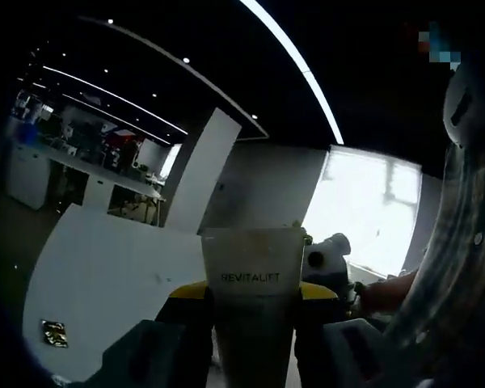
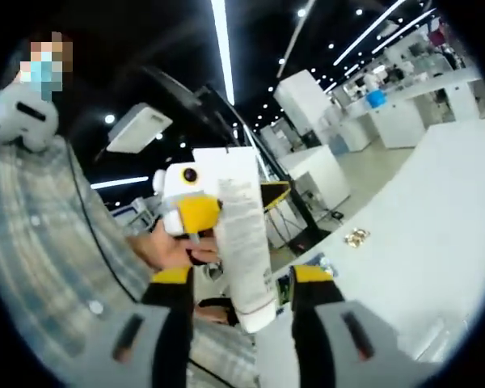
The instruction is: Arrange the skincare products in the storage area until every visible bottle or jar stands upright without overlapping.
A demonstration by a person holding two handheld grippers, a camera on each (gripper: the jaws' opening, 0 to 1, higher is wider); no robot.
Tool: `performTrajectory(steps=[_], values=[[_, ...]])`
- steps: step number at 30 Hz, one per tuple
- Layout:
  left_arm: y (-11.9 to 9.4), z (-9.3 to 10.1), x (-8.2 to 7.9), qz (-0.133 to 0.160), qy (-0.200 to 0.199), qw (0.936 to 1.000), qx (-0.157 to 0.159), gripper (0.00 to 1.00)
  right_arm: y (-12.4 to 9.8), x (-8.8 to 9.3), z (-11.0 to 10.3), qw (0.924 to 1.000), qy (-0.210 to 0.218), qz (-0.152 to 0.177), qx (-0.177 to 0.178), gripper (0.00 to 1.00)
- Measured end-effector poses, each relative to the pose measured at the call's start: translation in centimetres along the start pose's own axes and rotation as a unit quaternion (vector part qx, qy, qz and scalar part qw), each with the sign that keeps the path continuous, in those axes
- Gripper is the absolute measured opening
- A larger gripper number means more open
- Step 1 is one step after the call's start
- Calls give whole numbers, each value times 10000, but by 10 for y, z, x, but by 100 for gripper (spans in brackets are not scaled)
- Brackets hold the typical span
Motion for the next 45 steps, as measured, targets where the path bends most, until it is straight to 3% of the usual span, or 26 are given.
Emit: performTrajectory(steps=[4,8,12,13,15,21,26,30,39,41,43,45], values=[[3,-2,11,-211,166,9996,-109,38,-7,-4,2,9997,87,77,237,53],[8,-1,25,-443,143,9989,-31,38,-7,-12,3,9983,92,359,454,62],[18,-2,37,-790,278,9965,25,38,-4,-16,3,9958,577,490,505,57],[20,-2,38,-876,341,9956,50,38,-3,-15,3,9937,886,460,503,54],[24,-1,39,-1014,491,9936,118,38,-3,-15,5,9929,901,433,640,48],[33,3,40,-1328,785,9878,225,38,2,-9,0,9897,1193,189,772,46],[42,13,44,-1671,1271,9767,444,38,4,1,0,9877,1206,-58,998,39],[45,17,46,-1823,1469,9713,412,38,0,4,3,9842,1341,-107,1150,35],[47,12,49,-2191,2058,9537,7,38,1,3,2,9811,1282,-321,1415,27],[49,12,53,-2283,2009,9526,-112,38,0,5,5,9779,1344,-383,1557,24],[52,10,60,-2511,2087,9448,-270,38,1,10,10,9751,1253,-471,1766,22],[54,11,61,-2639,2274,9368,-326,37,-1,10,9,9753,812,-508,1990,19]])
Point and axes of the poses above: the point that each gripper's makers call its tool centre point, and the gripper's own axes: y roughly forward along the fingers, z roughly to its right, x roughly out of its underside, the point moved 7 cm from there along -y, roughly backward along the fingers, and after that the axes turned 3 degrees about -z, right-handed, at the moved point
